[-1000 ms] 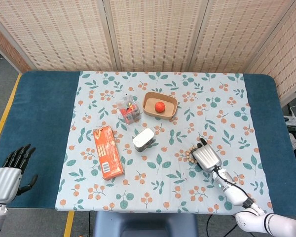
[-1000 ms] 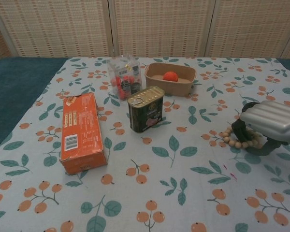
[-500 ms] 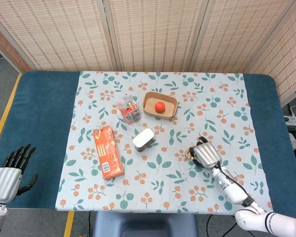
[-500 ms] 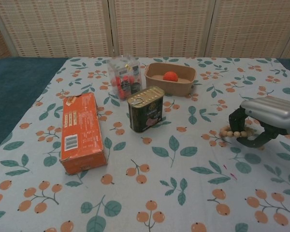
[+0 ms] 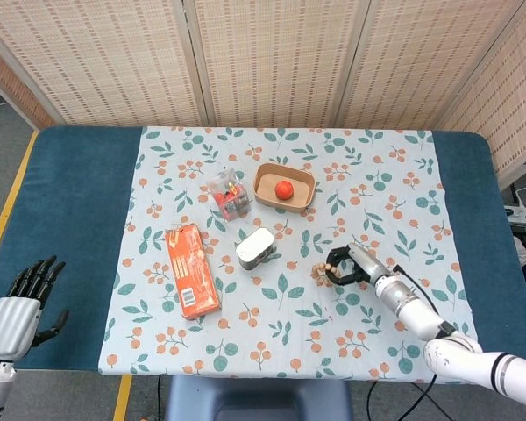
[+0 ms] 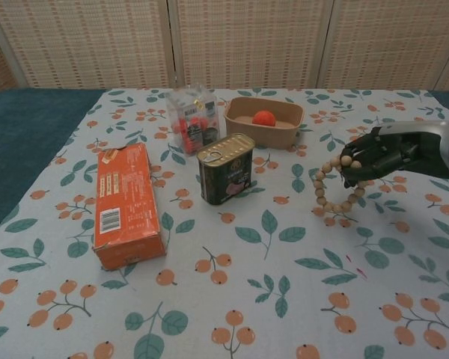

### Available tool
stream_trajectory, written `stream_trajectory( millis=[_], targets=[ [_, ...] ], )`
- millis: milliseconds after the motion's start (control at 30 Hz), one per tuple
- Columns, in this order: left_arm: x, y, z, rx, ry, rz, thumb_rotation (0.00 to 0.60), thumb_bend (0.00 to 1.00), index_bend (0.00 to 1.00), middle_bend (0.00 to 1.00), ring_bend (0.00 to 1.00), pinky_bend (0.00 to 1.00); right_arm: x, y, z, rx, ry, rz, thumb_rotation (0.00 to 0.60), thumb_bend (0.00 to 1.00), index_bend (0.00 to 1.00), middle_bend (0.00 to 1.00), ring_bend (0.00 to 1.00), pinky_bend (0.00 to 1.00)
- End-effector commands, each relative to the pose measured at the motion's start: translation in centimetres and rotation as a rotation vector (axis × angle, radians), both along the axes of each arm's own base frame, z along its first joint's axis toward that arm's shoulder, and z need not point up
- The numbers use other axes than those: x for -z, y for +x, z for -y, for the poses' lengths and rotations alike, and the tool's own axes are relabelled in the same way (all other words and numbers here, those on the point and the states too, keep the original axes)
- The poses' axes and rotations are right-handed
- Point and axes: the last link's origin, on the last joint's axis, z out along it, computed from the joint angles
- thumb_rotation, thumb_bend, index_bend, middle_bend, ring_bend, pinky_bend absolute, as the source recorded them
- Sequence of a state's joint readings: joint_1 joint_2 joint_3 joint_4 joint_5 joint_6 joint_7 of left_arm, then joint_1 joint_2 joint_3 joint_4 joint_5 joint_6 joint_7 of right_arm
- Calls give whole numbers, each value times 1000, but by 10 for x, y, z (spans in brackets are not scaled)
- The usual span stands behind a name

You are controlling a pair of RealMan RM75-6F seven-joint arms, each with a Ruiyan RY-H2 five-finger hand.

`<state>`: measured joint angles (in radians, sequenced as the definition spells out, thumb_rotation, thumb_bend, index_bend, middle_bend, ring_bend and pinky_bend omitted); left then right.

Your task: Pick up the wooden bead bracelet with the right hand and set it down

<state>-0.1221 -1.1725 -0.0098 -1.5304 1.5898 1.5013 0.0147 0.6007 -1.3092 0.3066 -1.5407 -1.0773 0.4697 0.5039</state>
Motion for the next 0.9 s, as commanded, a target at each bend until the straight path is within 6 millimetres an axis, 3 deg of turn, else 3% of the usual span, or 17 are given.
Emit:
stream_trajectory(
  millis=[33,267,333,467,767,900],
  targets=[
    [1,0,0,1,-3,0,600,394,0,0,0,131,-18,15,7,128,24,191,600,555,708,593,378,168],
    [1,0,0,2,-5,4,600,394,0,0,0,131,-19,15,2,189,49,278,600,557,664,593,378,168],
    [1,1,0,5,-5,7,600,394,0,0,0,133,-13,17,-7,344,91,458,600,559,646,592,378,168],
    [0,0,-1,3,-7,11,600,394,0,0,0,136,-6,16,-12,482,186,589,600,561,610,591,378,168],
    [-1,-1,-1,0,-6,18,600,394,0,0,0,137,2,6,-16,469,237,638,599,561,432,551,361,170],
    [-1,-1,-2,-1,-9,20,600,393,0,0,0,136,-1,0,-17,435,250,672,551,561,387,529,349,170]
  ],
)
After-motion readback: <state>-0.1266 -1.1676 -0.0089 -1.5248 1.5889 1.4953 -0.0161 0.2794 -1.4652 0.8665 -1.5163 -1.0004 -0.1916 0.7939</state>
